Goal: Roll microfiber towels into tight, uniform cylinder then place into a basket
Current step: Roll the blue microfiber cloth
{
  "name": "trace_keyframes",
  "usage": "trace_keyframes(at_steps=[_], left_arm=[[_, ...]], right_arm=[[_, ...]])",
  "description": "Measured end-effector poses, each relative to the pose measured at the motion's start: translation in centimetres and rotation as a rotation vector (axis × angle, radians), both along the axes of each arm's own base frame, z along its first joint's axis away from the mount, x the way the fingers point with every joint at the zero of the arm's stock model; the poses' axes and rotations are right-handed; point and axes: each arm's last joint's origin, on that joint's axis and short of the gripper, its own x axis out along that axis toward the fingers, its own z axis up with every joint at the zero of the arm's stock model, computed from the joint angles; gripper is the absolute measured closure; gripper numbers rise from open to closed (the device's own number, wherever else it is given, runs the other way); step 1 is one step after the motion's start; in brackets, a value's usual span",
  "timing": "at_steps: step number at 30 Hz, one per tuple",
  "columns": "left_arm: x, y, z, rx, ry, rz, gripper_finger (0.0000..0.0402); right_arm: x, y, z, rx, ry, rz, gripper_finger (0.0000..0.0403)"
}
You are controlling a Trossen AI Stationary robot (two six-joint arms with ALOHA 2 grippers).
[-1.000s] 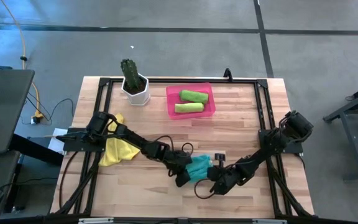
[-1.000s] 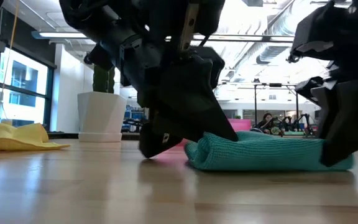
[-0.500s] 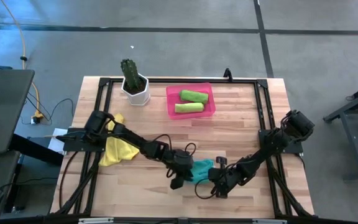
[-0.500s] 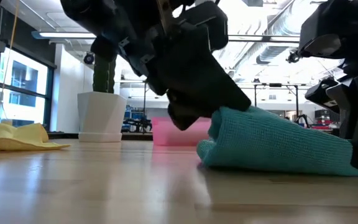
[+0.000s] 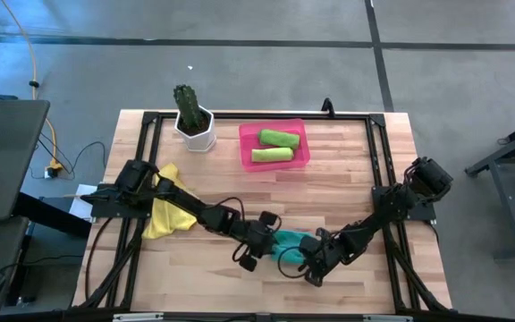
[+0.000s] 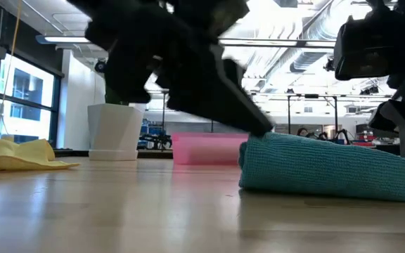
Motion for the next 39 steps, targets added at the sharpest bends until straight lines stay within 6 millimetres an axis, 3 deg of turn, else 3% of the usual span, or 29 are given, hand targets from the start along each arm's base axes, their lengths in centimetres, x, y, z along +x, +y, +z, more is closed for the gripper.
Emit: trace_keyframes(at_steps=[5, 8, 15, 19, 27, 32, 39], left_arm=[[-0.4, -1.9, 0.7, 0.262, -0.061, -0.027, 0.0266], [-0.5, -2.3, 0.8, 0.345, -0.07, -0.004, 0.0266], [-0.3, -1.3, 0.7, 0.187, -0.055, 0.109, 0.0266], [-0.5, -2.5, 0.7, 0.072, -0.041, 0.087, 0.0266], [-1.4, -5.9, 1.1, 0.052, -0.095, 0.078, 0.0266], [-1.7, -5.2, 0.4, 0.122, -0.038, 0.178, 0.0266], [-1.7, -4.5, -1.4, 0.051, 0.064, 0.17, 0.0266]], right_arm=[[-0.1, 0.1, 0.0, -0.024, -0.013, -0.006, 0.0402], [-0.4, 0.5, -0.1, -0.136, -0.07, 0.093, 0.0402], [-0.8, 0.7, -0.1, -0.443, -0.142, 0.49, 0.04], [-0.3, -0.2, -0.1, -0.523, -0.135, 0.56, 0.04], [1.7, -2.5, 0.0, -0.305, -0.083, 0.421, 0.0399], [2.6, -2.7, 0.2, -0.135, -0.11, 0.377, 0.0399], [2.7, -2.6, 0.2, 0.03, -0.054, 0.233, 0.0401]])
